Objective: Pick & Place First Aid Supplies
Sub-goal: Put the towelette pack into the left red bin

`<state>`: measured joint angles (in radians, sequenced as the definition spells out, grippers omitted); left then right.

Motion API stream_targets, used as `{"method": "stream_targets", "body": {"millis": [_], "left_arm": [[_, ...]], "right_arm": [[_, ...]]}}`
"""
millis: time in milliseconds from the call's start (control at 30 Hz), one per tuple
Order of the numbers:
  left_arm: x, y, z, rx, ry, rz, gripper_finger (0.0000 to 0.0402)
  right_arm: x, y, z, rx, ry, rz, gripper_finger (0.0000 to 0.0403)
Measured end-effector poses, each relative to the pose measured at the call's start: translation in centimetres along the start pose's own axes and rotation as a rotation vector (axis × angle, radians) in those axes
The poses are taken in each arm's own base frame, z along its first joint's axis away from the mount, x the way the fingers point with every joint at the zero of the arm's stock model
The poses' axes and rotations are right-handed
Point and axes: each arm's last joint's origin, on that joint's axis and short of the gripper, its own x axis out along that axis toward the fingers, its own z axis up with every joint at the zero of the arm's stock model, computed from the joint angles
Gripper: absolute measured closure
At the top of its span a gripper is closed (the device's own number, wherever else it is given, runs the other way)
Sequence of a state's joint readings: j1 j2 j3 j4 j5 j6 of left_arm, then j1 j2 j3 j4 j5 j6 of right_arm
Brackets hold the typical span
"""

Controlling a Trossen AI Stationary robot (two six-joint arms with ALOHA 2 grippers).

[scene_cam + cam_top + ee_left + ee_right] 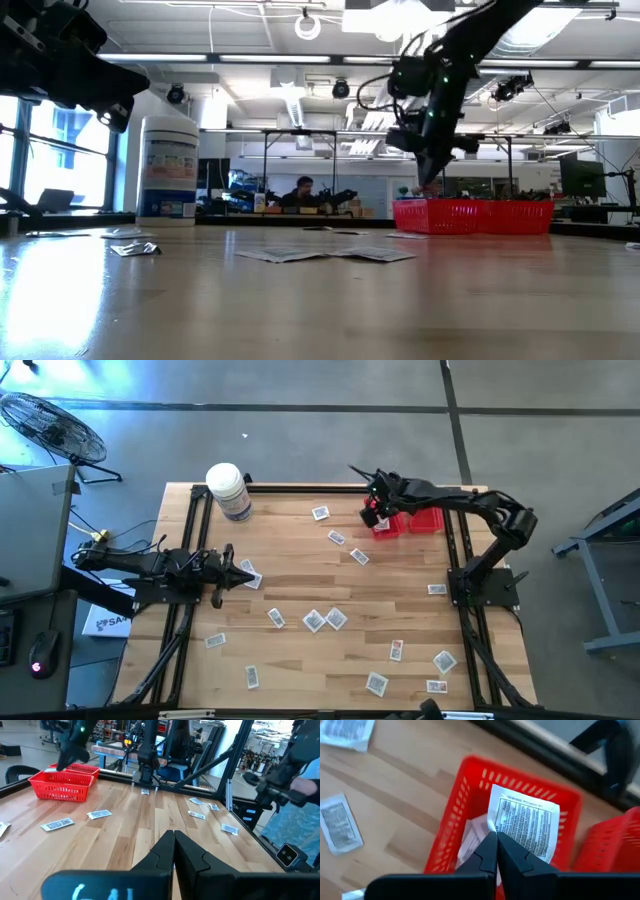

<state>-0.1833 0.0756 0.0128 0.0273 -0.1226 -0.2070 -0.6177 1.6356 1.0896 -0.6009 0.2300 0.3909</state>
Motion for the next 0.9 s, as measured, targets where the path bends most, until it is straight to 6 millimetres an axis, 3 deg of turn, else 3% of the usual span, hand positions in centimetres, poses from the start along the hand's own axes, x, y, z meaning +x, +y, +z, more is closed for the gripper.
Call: {"method": "stream_targets", "body": {"millis": [267, 467, 667, 900], "left_arm": [[0.0, 0.0, 0.0, 0.0, 0.0, 0.0, 0.0401], [0.0, 0.0, 0.0, 0.0, 0.0, 0.0, 0.0401], [0.0, 0.0, 0.0, 0.0, 0.0, 0.0, 0.0401], [0.0, 0.0, 0.0, 0.0, 0.0, 0.0, 0.0401]], "right_arm": [[2.6, -0.6, -2.8, -0.005, 0.013, 0.023, 0.0394], [2.7, -0.8, -3.3, -0.015, 0.046, -0.009, 0.0354], [-0.2, 0.5, -0.6, -0.082, 0.037, 0.009, 0.0305], [-4.8, 4.5, 2.8, -0.156, -0.108, 0.171, 0.0271]]}}
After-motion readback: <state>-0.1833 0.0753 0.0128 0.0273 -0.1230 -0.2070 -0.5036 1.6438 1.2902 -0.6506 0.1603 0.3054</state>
